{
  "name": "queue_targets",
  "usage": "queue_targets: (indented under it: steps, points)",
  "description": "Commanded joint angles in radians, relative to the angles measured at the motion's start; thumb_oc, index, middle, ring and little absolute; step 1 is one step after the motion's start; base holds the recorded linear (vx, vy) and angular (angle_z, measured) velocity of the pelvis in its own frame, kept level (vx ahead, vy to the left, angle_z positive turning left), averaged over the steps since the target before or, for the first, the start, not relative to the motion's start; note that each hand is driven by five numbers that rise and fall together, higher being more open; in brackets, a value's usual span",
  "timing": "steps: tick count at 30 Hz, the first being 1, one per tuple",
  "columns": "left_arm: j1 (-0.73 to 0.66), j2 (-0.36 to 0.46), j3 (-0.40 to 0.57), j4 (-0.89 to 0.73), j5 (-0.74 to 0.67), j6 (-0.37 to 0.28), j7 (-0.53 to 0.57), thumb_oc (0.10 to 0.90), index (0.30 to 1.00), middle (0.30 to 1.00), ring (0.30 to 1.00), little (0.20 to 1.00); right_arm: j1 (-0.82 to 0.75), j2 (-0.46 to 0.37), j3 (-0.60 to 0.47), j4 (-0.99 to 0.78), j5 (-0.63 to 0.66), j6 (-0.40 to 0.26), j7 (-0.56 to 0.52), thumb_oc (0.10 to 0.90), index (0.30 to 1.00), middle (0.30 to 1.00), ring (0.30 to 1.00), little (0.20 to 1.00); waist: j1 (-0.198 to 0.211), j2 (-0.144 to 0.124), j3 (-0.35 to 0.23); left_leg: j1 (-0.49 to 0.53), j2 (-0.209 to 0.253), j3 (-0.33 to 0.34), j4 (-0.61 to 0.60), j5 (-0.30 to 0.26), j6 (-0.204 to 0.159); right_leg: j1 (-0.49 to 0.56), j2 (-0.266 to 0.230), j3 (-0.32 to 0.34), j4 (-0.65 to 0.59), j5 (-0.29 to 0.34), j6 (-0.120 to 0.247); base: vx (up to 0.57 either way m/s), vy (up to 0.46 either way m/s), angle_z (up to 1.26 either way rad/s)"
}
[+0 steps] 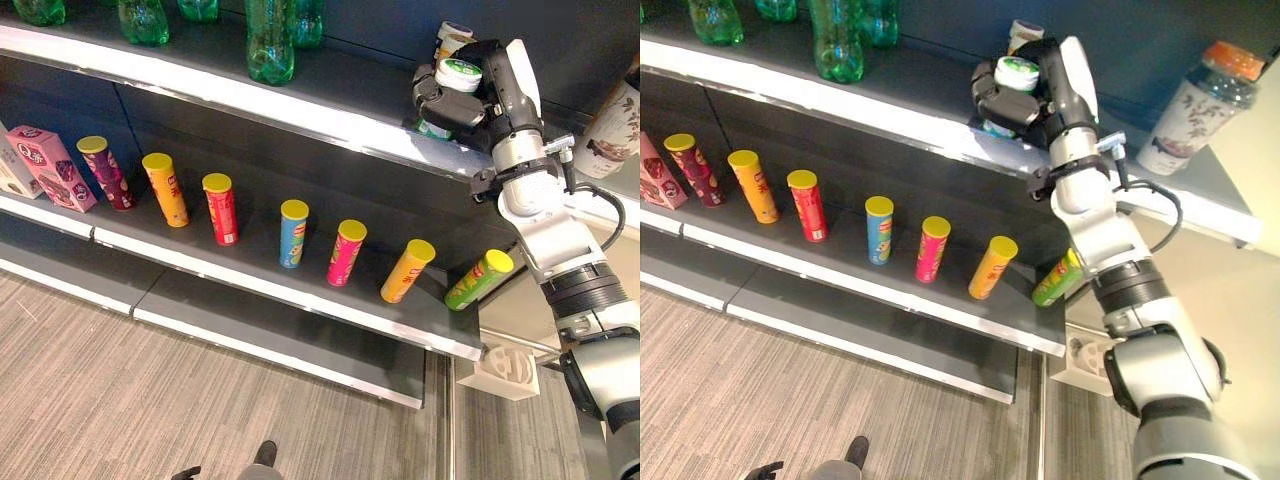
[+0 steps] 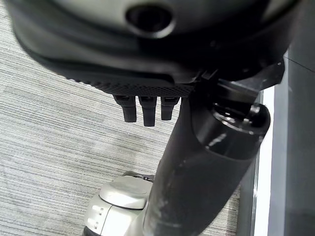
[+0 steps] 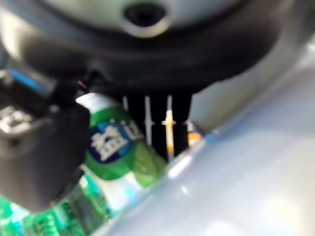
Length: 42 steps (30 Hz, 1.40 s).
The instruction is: Put the goods on the table back onto the shelves and tidy them up.
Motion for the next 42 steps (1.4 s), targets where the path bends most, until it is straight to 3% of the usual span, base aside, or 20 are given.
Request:
queue_targets:
  steps: [1,3,4,5,26,42]
  points:
    - [-0.025,0.046,-0.023,0.054,-0.009,-0.028,0.022,0.800,0.900,0.900,0.900,0.900,-0.140,-0.047,0.011,0.013,-0.010,-0.046,-0.058,0.450,0.375,0.375,0.375,0.375,0.033,0.016,-0.058,0.031,0.025,0.066,0.000,-0.089,-0.018,0.009,-0.015,-0.016,0.038,-0.031,0.025,0.00,0.000,0.00]
    - [-0.026,0.045,-0.023,0.054,-0.010,-0.027,0.022,0.800,0.900,0.900,0.900,0.900,-0.138,-0.042,0.009,0.015,-0.009,-0.045,-0.059,0.704,0.756,0.756,0.756,0.756,0.032,0.018,-0.057,0.032,0.025,0.068,0.000,-0.089,-0.018,0.008,-0.016,-0.016,0.039,-0.031,0.025,0.00,0.000,0.00]
    - [-0.026,0.045,-0.023,0.055,-0.010,-0.028,0.023,0.800,0.900,0.900,0.900,0.900,-0.138,-0.041,0.008,0.016,-0.012,-0.045,-0.060,0.776,0.865,0.865,0.865,0.865,0.031,0.018,-0.057,0.032,0.025,0.069,0.000,-0.090,-0.018,0.008,-0.016,-0.015,0.039,-0.031,0.024,0.00,0.000,0.00]
    - [-0.025,0.044,-0.023,0.056,-0.010,-0.028,0.023,0.800,0.900,0.900,0.900,0.900,-0.137,-0.040,0.008,0.015,-0.014,-0.045,-0.059,0.800,0.900,0.900,0.900,0.900,0.030,0.019,-0.058,0.032,0.024,0.071,0.000,-0.090,-0.018,0.008,-0.016,-0.014,0.038,-0.031,0.025,0.00,0.000,0.00]
    - [-0.028,0.038,-0.025,0.061,-0.010,-0.025,0.029,0.800,0.900,0.900,0.900,0.900,-0.135,-0.011,-0.021,-0.024,0.000,-0.057,-0.087,0.800,0.900,0.900,0.900,0.900,0.031,0.020,-0.056,0.035,0.029,0.072,0.000,-0.092,-0.017,0.011,-0.012,-0.012,0.037,-0.036,0.022,0.00,0.000,0.00]
    - [-0.041,0.037,-0.032,0.069,-0.001,-0.023,0.044,0.800,0.900,0.900,0.900,0.900,-0.145,-0.005,-0.056,-0.053,-0.094,-0.059,-0.165,0.800,0.900,0.900,0.900,0.900,0.041,0.025,-0.057,0.038,0.024,0.066,0.000,-0.095,-0.014,0.016,-0.015,-0.015,0.037,-0.037,0.025,0.00,0.000,0.00]
